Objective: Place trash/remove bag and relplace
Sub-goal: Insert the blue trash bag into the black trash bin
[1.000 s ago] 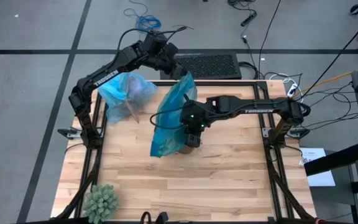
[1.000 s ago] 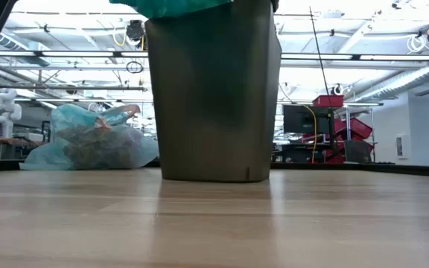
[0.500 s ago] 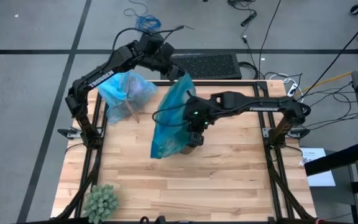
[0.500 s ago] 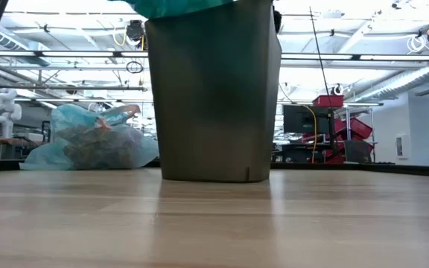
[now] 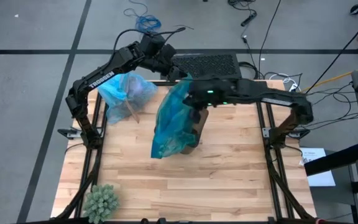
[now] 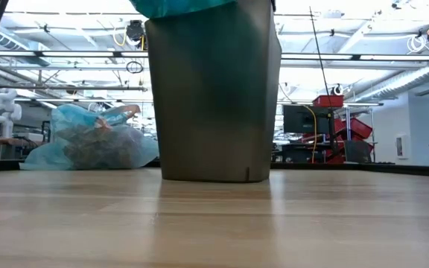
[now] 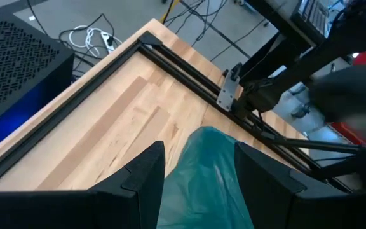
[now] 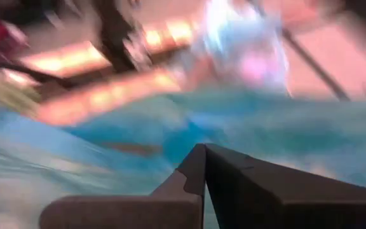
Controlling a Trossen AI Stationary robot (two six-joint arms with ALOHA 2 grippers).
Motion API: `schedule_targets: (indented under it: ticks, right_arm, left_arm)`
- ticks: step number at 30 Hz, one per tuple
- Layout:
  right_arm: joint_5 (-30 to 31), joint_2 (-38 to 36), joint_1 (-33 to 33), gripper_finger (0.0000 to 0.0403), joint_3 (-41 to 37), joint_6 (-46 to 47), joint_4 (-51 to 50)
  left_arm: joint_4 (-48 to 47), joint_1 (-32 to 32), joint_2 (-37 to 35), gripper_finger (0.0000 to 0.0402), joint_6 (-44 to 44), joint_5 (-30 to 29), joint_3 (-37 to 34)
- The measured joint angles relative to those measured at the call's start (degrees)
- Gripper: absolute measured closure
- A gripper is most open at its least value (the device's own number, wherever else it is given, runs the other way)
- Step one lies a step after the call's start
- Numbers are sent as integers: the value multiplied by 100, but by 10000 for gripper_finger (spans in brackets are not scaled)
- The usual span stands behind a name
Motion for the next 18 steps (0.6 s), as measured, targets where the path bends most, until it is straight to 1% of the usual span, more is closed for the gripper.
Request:
schedule_targets:
  ticks: [2, 5, 8, 12, 18]
  right_arm:
    - [-25, 276, -143, 403, -21, 4, -266]
    - [-291, 590, -200, 403, -25, 11, -440]
    - [-477, 832, -56, 403, -17, 59, -500]
    - [-490, 968, 181, 403, -15, 249, -556]
    - [-481, 1187, 356, 403, -13, 544, -1036]
  left_arm:
    - [33, -14, 0, 219, -2, 2, 0]
    - [53, -7, -25, 219, -2, 1, 0]
    - [30, 57, -86, 219, -4, 9, 0]
    - [4, 227, -301, 219, -2, 22, -7]
    - [6, 523, -784, 219, -2, 22, -6]
